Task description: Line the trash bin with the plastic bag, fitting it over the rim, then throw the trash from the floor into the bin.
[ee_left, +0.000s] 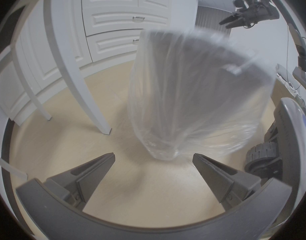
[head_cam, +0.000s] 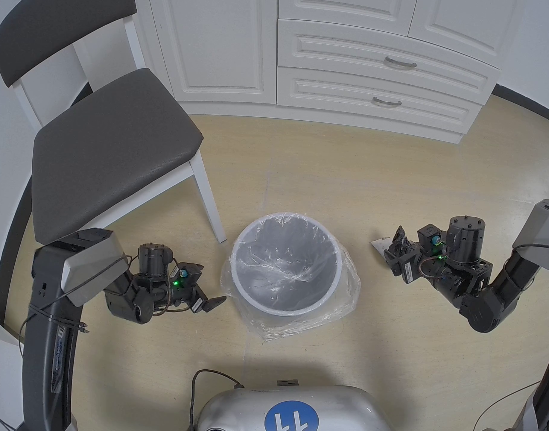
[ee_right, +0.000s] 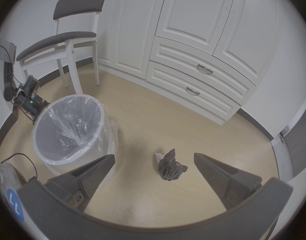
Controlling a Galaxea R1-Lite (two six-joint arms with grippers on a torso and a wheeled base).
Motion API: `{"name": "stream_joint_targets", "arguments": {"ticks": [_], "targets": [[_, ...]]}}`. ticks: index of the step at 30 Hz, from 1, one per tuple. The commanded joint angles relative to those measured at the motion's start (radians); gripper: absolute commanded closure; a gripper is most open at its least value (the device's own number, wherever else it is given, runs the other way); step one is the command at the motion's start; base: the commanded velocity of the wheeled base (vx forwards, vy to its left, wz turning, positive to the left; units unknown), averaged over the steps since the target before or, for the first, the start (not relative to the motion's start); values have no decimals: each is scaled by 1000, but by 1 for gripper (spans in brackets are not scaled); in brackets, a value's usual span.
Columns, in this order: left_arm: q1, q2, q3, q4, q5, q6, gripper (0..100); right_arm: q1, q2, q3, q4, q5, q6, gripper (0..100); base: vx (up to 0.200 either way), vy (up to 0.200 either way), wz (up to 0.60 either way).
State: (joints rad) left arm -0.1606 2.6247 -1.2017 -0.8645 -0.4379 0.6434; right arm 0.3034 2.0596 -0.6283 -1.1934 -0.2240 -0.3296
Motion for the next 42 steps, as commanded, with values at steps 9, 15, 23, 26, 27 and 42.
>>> {"name": "stream_joint_targets", "arguments": {"ticks": [9,15,23,26,27,42], "targets": [[-27,-224,649,-670,45,-156,0,-7,384,-349,32,-9,139,0,0,0,0],[-34,-261,751,-673,38,-159,0,31,455,-495,187,-6,316,0,0,0,0],[-69,-321,797,-673,38,-192,0,79,511,-742,554,17,647,0,0,0,0],[-73,-359,815,-674,38,-192,0,79,528,-783,627,46,681,0,0,0,0],[-73,-368,821,-674,38,-194,0,80,531,-789,634,54,682,0,0,0,0],[-79,-542,881,-673,38,-199,0,129,554,-824,799,84,698,0,0,0,0]]}}
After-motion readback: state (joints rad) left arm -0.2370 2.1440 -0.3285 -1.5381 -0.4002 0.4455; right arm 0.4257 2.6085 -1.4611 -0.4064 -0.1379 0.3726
